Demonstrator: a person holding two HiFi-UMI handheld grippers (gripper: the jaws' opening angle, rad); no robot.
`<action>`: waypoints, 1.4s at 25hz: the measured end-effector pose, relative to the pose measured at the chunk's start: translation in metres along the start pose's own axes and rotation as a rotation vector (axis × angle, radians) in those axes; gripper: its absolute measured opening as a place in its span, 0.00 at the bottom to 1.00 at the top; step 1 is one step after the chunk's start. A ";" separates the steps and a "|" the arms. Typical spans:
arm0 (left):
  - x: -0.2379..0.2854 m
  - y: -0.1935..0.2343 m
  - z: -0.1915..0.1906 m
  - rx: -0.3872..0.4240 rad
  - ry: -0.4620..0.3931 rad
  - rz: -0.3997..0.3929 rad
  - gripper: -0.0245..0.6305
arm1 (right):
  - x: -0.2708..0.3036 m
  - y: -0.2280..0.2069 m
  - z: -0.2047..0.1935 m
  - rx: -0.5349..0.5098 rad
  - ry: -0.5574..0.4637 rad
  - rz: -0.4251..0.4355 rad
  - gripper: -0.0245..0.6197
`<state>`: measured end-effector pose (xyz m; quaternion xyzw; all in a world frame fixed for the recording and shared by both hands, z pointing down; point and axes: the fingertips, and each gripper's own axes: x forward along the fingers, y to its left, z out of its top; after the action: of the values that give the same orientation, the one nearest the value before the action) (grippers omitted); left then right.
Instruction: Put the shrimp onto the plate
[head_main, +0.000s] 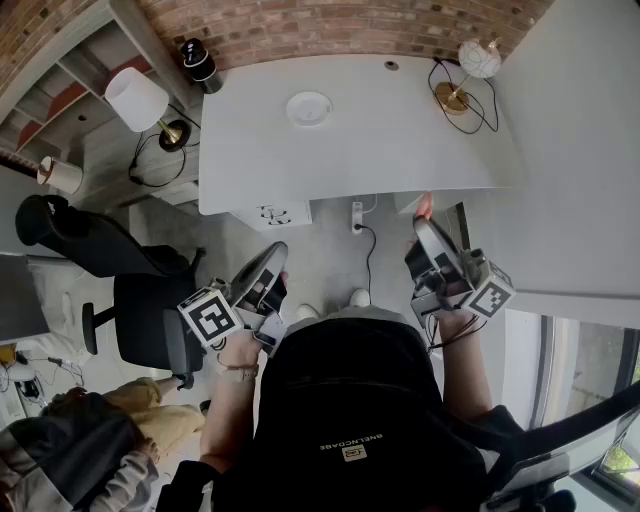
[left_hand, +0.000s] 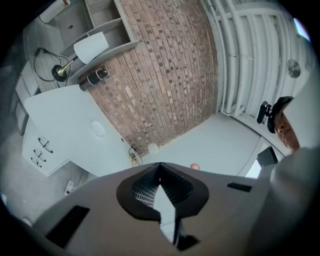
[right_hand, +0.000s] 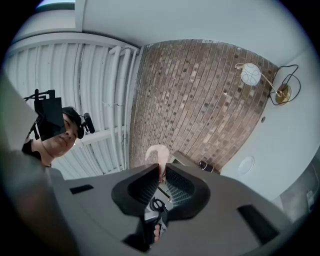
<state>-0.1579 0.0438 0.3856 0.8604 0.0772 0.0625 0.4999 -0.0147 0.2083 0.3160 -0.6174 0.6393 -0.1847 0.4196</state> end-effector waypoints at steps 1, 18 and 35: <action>0.003 -0.003 -0.001 -0.001 -0.003 -0.002 0.04 | -0.002 0.001 0.004 -0.003 -0.003 0.003 0.10; 0.021 -0.019 -0.019 0.014 0.010 -0.004 0.04 | -0.006 0.008 0.024 -0.015 -0.005 0.037 0.10; 0.027 -0.024 -0.032 -0.026 0.003 0.020 0.04 | -0.017 -0.004 0.030 0.016 -0.008 0.033 0.10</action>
<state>-0.1387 0.0885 0.3816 0.8545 0.0684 0.0699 0.5102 0.0090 0.2325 0.3066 -0.6039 0.6463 -0.1802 0.4303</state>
